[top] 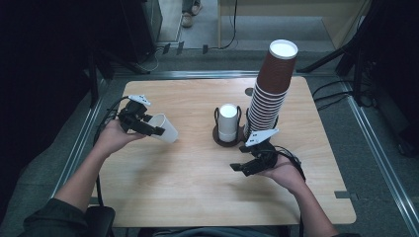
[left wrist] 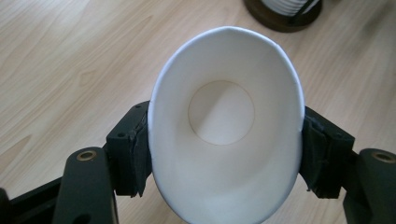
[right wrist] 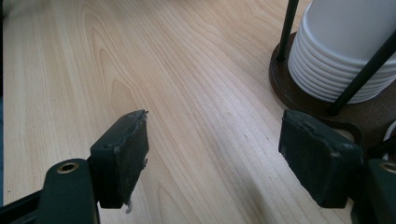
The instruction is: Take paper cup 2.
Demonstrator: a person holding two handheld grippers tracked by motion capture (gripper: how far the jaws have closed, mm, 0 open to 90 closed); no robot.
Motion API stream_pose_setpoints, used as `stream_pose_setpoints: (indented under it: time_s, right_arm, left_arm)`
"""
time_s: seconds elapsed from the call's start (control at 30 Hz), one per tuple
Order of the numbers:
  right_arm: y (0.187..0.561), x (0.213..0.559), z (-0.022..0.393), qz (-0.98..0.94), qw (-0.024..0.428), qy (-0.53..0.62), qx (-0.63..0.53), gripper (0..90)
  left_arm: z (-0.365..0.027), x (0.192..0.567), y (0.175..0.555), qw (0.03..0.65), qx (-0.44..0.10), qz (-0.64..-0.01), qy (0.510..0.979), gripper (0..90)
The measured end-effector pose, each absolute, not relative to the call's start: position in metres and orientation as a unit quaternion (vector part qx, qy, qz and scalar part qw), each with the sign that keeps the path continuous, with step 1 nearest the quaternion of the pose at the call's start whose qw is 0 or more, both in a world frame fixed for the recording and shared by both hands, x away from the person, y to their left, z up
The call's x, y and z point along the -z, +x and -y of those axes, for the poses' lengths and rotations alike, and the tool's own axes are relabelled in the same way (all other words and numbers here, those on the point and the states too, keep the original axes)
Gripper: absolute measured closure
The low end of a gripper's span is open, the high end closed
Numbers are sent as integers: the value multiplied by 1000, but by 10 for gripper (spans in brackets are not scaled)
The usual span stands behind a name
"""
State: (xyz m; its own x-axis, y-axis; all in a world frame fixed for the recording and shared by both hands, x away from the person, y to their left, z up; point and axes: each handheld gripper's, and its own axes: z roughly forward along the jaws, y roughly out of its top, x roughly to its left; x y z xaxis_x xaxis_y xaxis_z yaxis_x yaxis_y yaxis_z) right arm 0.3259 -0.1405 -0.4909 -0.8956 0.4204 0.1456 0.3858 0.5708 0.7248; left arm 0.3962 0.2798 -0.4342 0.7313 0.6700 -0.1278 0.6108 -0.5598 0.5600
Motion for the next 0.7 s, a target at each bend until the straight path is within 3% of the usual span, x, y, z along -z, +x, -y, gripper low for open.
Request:
stream_pose_setpoints:
  time_s: [0.7]
  right_arm:
    - [326,493,140,-889,15,226,-399,251]
  left_arm:
    - [-304,432,450,215,-69,-409,884,290]
